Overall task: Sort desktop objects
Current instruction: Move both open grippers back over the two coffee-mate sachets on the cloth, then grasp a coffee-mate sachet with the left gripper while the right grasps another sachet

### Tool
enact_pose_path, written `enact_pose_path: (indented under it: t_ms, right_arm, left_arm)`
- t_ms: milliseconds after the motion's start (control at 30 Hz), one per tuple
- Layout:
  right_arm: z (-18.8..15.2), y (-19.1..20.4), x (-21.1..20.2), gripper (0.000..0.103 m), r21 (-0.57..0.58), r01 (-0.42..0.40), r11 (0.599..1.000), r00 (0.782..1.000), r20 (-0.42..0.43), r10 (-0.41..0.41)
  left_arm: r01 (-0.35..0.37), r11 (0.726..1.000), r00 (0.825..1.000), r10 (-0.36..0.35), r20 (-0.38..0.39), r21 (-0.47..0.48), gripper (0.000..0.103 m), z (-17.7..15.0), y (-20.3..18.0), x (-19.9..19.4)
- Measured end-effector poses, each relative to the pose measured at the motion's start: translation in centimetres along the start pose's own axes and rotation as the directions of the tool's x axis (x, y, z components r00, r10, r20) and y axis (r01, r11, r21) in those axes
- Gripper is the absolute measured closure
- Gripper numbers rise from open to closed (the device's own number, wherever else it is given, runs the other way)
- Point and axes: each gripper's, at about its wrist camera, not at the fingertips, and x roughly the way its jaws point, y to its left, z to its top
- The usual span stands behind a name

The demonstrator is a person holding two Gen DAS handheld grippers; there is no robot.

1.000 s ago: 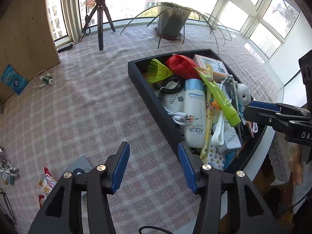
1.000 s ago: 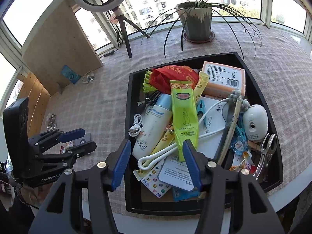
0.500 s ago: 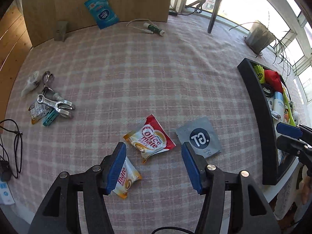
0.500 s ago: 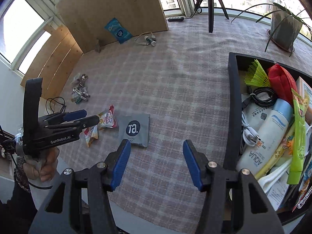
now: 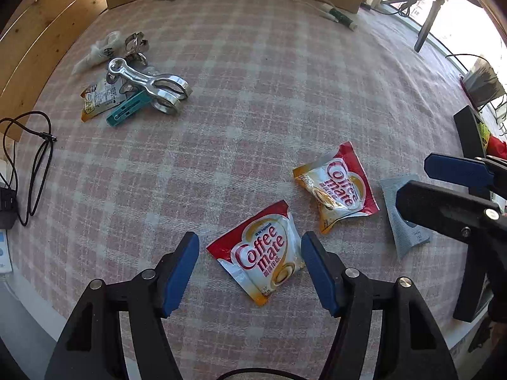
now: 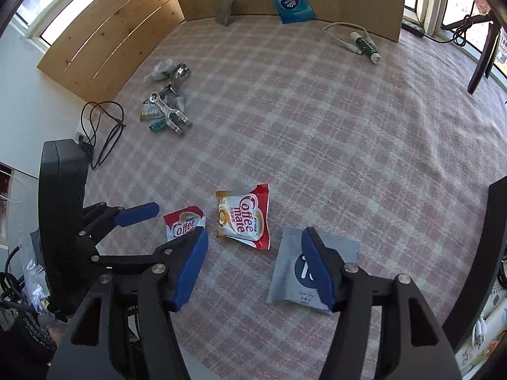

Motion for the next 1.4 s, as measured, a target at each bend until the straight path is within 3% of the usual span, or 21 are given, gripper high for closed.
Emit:
enact_pose_path:
  t_ms: [300, 533, 633, 733, 767, 933, 1000, 1100, 1133, 1167, 1400]
  right_arm:
    - [1.8, 2.1, 4.9, 0.041, -0.034, 0.039, 0.999, 0.992, -0.115, -0.043]
    - [1.6, 2.7, 6.9, 0.040, -0.073, 0.060, 0.996, 0.981, -0.179, -0.072]
    - [1.3, 3.1, 7.0, 0.040, -0.121, 0.080, 0.989, 0.981, -0.168, -0.100]
    - [1.1, 3.2, 6.8, 0.048, -0.158, 0.101, 0.982, 0.980, -0.157, -0.126]
    - [1.0, 3.2, 6.8, 0.055, -0.179, 0.121, 0.976, 0.977, -0.153, -0.150]
    - [0.7, 2.9, 6.5, 0.058, -0.201, 0.124, 0.972, 0.978, -0.140, -0.153]
    - [0.7, 2.6, 6.3, 0.060, -0.196, 0.127, 0.972, 0.979, -0.130, -0.154]
    - [0.5, 2.6, 6.1, 0.067, -0.192, 0.117, 0.974, 0.982, -0.123, -0.142]
    - [0.5, 2.5, 6.1, 0.067, -0.191, 0.118, 0.974, 0.982, -0.122, -0.143]
    - [0.5, 2.5, 6.0, 0.068, -0.196, 0.122, 0.973, 0.982, -0.122, -0.147]
    - [0.2, 1.7, 4.9, 0.070, -0.159, 0.105, 0.982, 0.988, -0.098, -0.121]
  left_arm:
    - [-0.042, 0.998, 0.999, 0.042, 0.019, -0.036, 0.038, -1.6, 2.3, 0.7]
    - [0.025, 0.998, 1.000, -0.025, 0.011, -0.054, 0.038, -2.7, 3.7, 0.3]
    - [0.036, 0.998, 0.999, -0.035, 0.011, -0.049, 0.038, -3.6, 3.9, 0.1]
    - [0.021, 1.000, 1.000, -0.021, 0.010, -0.004, 0.032, -5.0, 3.3, 0.2]
    - [0.031, 1.000, 0.999, -0.031, 0.009, 0.000, 0.030, -5.4, 3.2, 0.1]
    - [0.019, 1.000, 1.000, -0.019, 0.008, 0.005, 0.029, -6.8, 3.2, 0.0]
    - [-0.016, 1.000, 1.000, 0.015, 0.025, 0.020, 0.031, -7.3, 3.2, 0.0]
    - [-0.029, 0.999, 0.998, 0.028, 0.053, 0.013, 0.045, -7.8, 3.3, -0.3]
    - [-0.030, 1.000, 0.998, 0.029, 0.060, 0.004, 0.059, -7.8, 3.5, -0.5]
    - [-0.025, 1.000, 0.998, 0.026, 0.060, -0.007, 0.066, -7.9, 3.8, -0.6]
    - [0.017, 0.995, 0.998, -0.012, 0.056, -0.095, 0.072, -8.2, 6.1, -1.2]
